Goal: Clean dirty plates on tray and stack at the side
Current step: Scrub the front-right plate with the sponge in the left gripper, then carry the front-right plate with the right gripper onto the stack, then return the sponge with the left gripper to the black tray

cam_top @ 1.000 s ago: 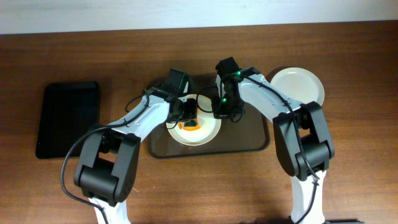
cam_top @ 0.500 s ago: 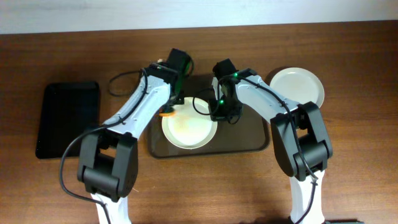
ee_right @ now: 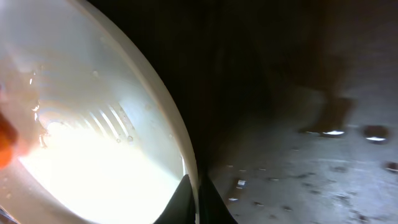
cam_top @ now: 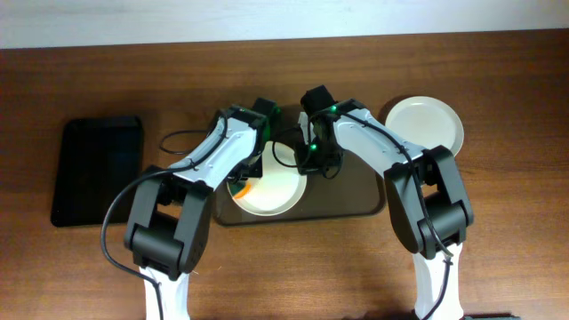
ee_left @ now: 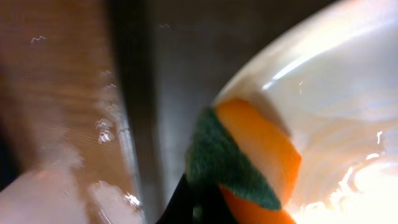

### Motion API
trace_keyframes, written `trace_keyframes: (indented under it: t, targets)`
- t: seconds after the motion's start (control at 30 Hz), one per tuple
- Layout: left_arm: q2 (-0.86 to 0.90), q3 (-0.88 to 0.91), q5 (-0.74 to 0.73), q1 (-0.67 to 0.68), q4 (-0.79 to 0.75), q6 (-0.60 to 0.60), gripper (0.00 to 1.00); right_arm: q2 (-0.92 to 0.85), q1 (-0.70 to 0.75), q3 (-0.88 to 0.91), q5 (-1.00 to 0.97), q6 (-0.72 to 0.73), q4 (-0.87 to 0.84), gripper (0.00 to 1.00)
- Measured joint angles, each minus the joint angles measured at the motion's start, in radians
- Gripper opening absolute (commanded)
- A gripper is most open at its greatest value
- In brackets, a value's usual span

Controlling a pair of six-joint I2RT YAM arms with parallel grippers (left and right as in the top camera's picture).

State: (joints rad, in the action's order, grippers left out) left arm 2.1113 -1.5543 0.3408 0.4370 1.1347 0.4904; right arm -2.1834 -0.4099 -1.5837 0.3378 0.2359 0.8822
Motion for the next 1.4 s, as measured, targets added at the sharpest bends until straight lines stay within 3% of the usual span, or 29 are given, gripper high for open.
trace_keyframes:
  t: [0.1,0.2,0.3,0.47,0.63,0.87,0.97,1.07,1.17,1.2,1.27,1.3,1.33,1.37,1.4]
  targets:
    - [0.009,-0.109,0.150,-0.024,0.129,0.121,0.00,0.000,0.014,-0.004,-0.028,0.000,0.041,0.04]
    - [-0.018,-0.113,0.042,-0.029,0.060,0.122,0.00,0.000,0.016,-0.031,-0.104,0.002,0.127,0.04]
    - [-0.026,-0.098,-0.105,-0.028,-0.037,0.046,0.00,0.018,0.018,-0.197,-0.389,0.058,0.395,0.04]
    - [-0.027,-0.040,-0.179,-0.028,-0.086,0.022,0.00,0.122,0.018,-0.596,-0.922,0.143,0.744,0.04]
    - [-0.027,-0.040,-0.236,-0.028,-0.110,0.021,0.00,0.126,-0.006,-0.696,-1.294,0.154,0.811,0.04]
    - [-0.027,-0.040,-0.238,-0.028,-0.117,0.021,0.00,0.126,-0.066,-0.696,-1.563,0.154,0.796,0.04]
    - [-0.027,-0.040,-0.238,-0.028,-0.119,0.022,0.00,0.126,-0.082,-0.697,-1.543,0.154,0.737,0.04]
    - [-0.027,-0.040,-0.240,-0.028,-0.119,0.022,0.00,0.126,0.001,-0.698,-1.304,0.157,0.637,0.04]
    - [-0.027,-0.039,-0.241,-0.028,-0.120,0.003,0.00,0.117,0.364,-0.698,-0.906,0.157,0.617,0.04]
    - [-0.027,-0.039,-0.241,-0.028,-0.120,0.003,0.00,0.117,0.386,-0.696,-0.842,0.156,0.610,0.04]
    - [-0.027,-0.038,-0.241,-0.028,-0.123,0.002,0.00,0.131,0.500,-0.570,-0.675,0.154,0.513,0.04]
    - [-0.027,-0.037,-0.241,-0.028,-0.125,0.001,0.00,0.101,0.655,-0.459,-0.595,0.141,0.466,0.04]
    - [-0.027,-0.037,-0.241,-0.028,-0.126,0.000,0.00,0.097,0.707,-0.371,-0.560,0.130,0.399,0.04]
    - [-0.027,-0.037,-0.241,-0.027,-0.125,-0.001,0.00,0.093,0.710,-0.318,-0.534,0.125,0.368,0.07]
    - [-0.027,-0.037,-0.241,-0.027,-0.126,-0.001,0.00,0.092,0.700,-0.280,-0.513,0.122,0.330,0.31]
